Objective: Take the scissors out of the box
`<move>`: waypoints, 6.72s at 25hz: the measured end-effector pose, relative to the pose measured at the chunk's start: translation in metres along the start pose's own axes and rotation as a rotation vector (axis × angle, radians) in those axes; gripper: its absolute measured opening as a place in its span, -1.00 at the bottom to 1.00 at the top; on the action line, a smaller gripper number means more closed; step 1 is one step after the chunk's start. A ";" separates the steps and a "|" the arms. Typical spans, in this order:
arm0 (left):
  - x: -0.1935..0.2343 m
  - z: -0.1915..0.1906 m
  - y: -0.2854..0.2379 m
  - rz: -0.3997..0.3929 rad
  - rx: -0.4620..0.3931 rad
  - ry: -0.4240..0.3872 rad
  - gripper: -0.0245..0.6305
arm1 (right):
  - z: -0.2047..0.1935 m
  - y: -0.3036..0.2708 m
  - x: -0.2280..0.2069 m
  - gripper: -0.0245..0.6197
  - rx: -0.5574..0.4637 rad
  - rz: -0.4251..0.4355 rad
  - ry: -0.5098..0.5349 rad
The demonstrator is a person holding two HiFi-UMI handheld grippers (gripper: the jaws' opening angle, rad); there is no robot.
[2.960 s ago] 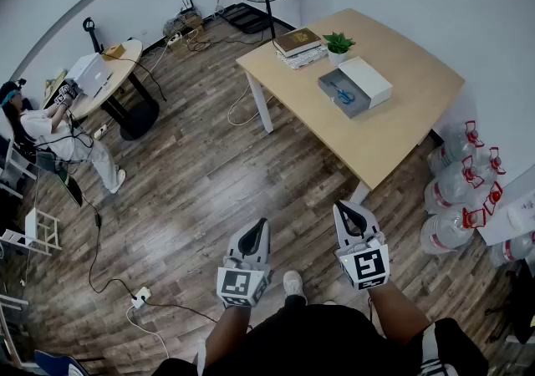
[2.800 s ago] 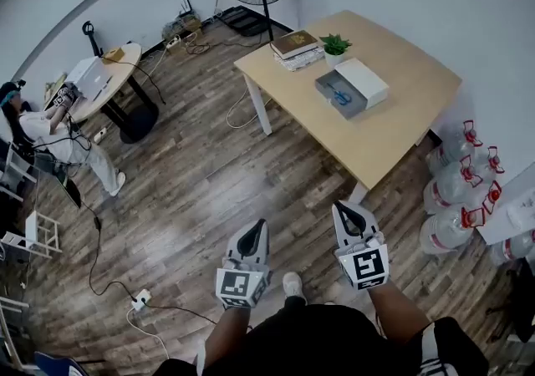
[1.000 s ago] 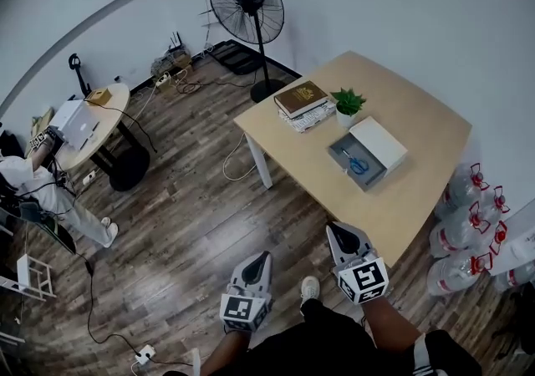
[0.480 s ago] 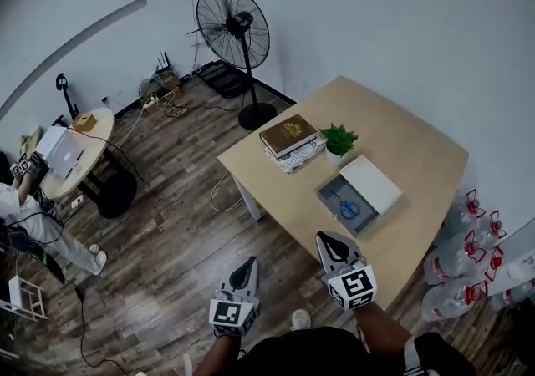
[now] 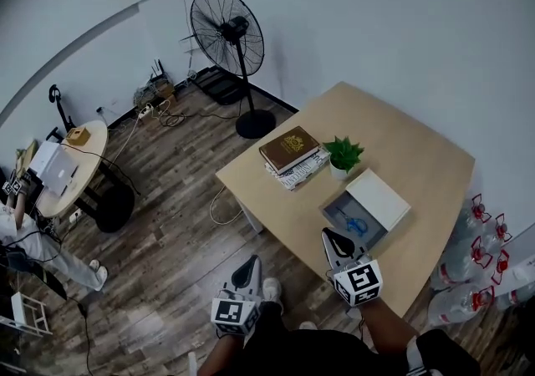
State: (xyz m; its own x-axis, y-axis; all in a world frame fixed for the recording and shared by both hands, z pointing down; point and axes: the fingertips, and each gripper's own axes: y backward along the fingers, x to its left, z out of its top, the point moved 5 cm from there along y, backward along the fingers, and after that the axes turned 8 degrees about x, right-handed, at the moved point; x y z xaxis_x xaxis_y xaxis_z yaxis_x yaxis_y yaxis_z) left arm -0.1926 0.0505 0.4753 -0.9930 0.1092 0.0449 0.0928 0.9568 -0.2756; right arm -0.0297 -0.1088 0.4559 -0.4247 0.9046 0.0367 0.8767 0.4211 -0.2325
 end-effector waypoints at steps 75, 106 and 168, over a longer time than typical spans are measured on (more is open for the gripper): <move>0.005 0.063 -0.335 -0.599 0.102 -0.144 -0.91 | -0.242 -0.103 -0.181 -0.49 1.203 -0.001 -0.035; 0.017 0.059 -0.302 -0.564 0.094 -0.151 -0.91 | -0.224 -0.098 -0.168 -0.69 1.168 -0.014 0.111; -0.043 0.085 -0.314 -0.660 0.073 -0.188 -0.91 | 0.003 -0.014 -0.194 -0.68 0.047 -0.829 -0.039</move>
State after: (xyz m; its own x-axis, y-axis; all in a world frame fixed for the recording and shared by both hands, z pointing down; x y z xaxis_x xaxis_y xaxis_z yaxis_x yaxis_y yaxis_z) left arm -0.1856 -0.2771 0.4783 -0.8363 -0.5450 0.0601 -0.5344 0.7856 -0.3119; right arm 0.0395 -0.2902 0.4491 -0.9370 0.2993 0.1803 0.2664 0.9458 -0.1857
